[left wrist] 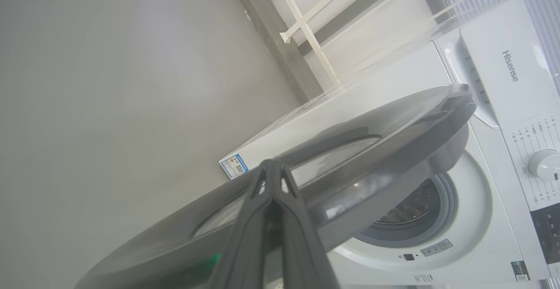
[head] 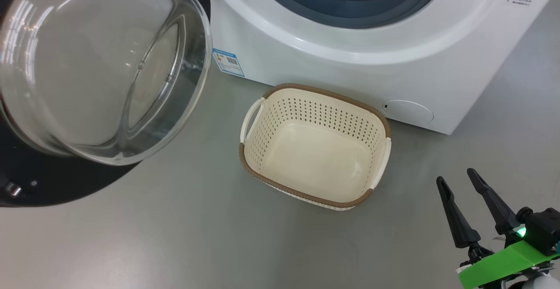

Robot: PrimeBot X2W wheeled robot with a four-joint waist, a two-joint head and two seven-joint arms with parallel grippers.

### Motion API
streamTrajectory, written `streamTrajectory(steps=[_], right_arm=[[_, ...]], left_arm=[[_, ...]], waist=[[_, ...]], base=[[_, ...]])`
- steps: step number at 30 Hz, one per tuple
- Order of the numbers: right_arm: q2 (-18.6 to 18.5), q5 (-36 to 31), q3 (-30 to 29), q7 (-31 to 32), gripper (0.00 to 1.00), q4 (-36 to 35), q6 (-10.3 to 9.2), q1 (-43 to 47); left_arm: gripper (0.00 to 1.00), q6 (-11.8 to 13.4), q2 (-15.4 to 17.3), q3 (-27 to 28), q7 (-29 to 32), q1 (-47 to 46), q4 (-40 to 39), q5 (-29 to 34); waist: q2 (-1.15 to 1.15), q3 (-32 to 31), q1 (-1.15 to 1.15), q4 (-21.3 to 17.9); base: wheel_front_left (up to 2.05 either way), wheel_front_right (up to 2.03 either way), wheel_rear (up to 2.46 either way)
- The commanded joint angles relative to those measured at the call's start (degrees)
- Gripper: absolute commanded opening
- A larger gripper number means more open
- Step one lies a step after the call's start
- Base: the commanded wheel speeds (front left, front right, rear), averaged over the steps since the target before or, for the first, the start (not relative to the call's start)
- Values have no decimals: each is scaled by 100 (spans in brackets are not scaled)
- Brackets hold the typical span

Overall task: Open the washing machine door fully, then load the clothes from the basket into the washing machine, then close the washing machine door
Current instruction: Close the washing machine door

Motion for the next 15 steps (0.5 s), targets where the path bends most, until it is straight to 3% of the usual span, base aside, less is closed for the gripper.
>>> streamTrajectory(steps=[1,15], right_arm=[[-41,4,112,-27,100,-120,16,63],[43,13,118,-27,100,-117,16,104]], left_arm=[[0,-51,284,103,153,2,-237,-57],[0,-51,344,211,1066,404,-954,-384]], waist=[[0,-15,0,4],[0,-170,0,-4]], base=[[0,0,0],[0,0,0]])
